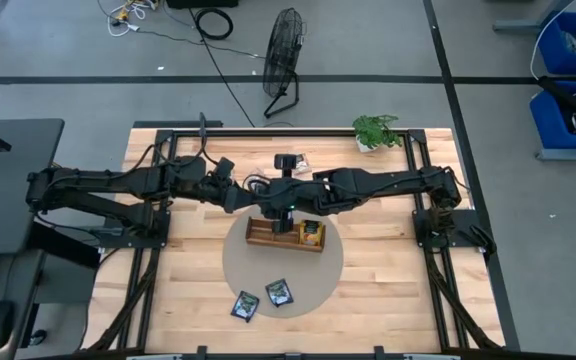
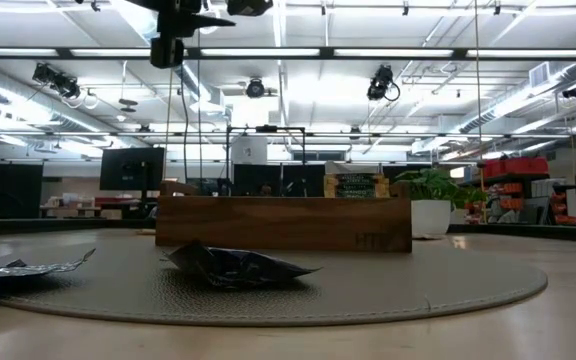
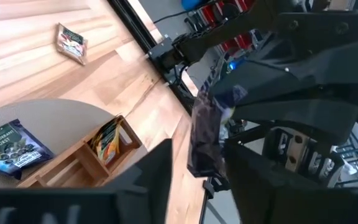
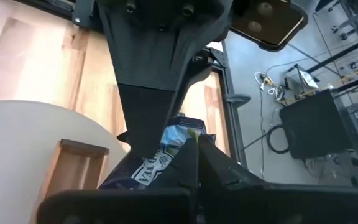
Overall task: Pick & Place Tea
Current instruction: Put the purple tea bag into the middle section of the wooden organizer
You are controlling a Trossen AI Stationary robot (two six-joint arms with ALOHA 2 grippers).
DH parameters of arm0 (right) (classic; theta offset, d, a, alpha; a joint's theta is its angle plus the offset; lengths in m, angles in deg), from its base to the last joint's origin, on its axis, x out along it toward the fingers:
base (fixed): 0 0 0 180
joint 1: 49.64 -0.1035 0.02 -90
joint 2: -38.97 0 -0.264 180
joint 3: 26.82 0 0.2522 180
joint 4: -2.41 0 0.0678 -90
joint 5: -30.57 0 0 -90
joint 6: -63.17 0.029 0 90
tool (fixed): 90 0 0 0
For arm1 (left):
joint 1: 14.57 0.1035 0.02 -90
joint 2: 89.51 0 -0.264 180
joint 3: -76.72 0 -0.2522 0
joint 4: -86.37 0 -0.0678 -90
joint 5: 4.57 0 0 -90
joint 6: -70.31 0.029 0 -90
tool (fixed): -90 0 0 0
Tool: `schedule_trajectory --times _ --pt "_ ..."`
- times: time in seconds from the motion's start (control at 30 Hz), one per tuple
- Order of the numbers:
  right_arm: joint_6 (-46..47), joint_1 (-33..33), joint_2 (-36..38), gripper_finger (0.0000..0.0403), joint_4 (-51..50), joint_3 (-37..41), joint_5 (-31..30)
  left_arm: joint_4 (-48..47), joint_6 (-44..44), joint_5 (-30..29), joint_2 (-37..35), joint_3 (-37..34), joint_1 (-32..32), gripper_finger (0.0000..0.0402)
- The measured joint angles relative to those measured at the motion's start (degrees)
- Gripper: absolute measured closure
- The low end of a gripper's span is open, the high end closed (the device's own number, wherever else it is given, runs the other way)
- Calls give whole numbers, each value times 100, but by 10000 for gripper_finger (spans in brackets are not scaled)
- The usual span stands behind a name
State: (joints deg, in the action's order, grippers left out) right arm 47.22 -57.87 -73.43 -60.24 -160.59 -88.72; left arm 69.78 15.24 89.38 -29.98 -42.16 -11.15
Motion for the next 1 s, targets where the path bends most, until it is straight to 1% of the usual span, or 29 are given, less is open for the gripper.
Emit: schedule_trajectory --times 0.23,0.43,0.57,0.63,0.73,0.8,0.87,0.9,1.0 --pt "7 2 0 399 23 0 -26 4 170 -2 0 0 0 383" --pt "24 0 43 374 13 2 -2 -34 496 -2 0 0 -13 394" --pt "75 0 272 345 36 -85 31 -220 755 -4 1 -2 -49 395" --pt "257 15 431 325 68 -192 44 -218 916 -23 3 -2 -77 396" --pt "912 119 578 289 31 -331 235 -223 1354 -104 -2 -2 -122 396" --pt "1390 261 654 265 -111 -390 701 -215 1579 -217 0 -2 -167 396" --pt "1902 453 749 243 -202 -434 1402 -189 1888 -264 -2 -2 -194 396" --pt "2197 567 790 234 -246 -443 1800 -195 2006 -289 -2 -2 -208 396" --pt "2936 948 837 213 -306 -448 3331 -179 2288 -362 -2 -2 -216 396"
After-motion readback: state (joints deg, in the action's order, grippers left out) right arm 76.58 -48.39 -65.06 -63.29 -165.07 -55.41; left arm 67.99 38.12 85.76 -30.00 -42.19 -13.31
